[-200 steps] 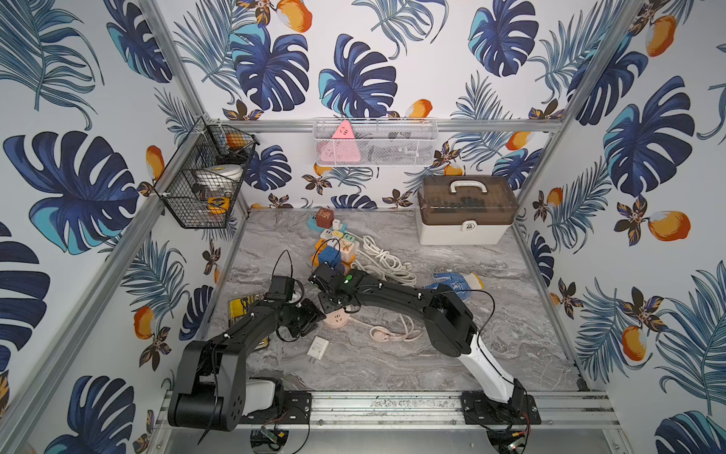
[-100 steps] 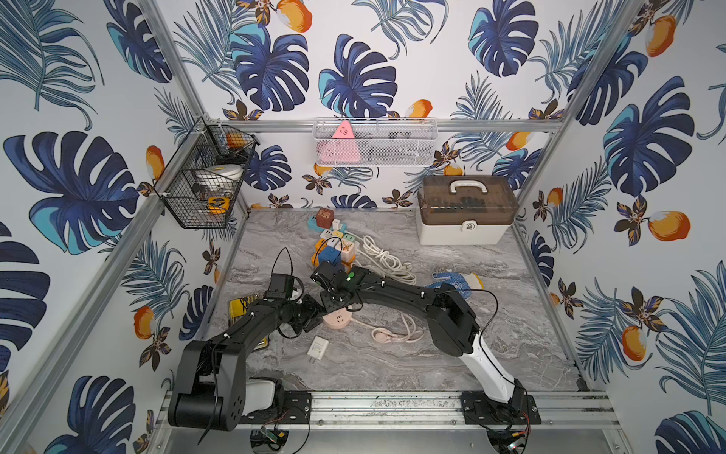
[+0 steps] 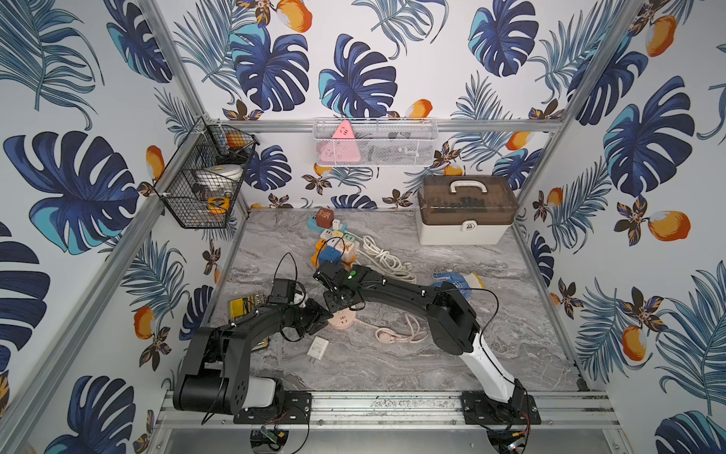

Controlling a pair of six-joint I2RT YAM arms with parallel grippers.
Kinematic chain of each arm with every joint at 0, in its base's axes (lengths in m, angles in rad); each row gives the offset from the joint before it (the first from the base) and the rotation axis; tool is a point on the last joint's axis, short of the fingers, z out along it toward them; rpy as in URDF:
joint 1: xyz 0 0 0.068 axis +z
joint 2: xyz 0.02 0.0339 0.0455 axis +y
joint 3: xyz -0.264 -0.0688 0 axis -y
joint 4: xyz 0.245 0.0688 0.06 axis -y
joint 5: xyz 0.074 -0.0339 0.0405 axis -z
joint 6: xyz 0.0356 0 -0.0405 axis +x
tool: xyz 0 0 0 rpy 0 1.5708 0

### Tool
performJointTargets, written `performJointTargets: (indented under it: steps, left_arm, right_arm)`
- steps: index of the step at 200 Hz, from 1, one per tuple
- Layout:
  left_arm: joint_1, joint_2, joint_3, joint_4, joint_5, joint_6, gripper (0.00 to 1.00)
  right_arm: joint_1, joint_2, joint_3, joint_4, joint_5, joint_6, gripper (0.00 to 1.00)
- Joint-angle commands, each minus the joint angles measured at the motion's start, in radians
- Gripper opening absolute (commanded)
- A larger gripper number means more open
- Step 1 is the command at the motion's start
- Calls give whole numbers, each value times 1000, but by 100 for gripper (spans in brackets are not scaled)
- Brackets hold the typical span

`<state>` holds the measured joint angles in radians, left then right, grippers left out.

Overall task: Pull the plug off the socket
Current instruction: Remove the plug from the socket.

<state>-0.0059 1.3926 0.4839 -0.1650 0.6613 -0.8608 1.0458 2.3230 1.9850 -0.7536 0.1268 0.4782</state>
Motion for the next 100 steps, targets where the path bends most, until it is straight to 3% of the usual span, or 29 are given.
performJointTargets:
  steps: [1, 28, 100]
  left_arm:
    - [1, 18, -18, -95, -186, 16, 38]
    - [0, 31, -9, -100, -184, 20, 38]
    - [0, 80, 6, -100, -192, 20, 36]
  right_arm:
    - [-6, -29, 18, 39, -127, 48, 0]
    - [-3, -63, -30, 65, -68, 34, 0]
    - [88, -216, -438, 509, 189, -79, 0]
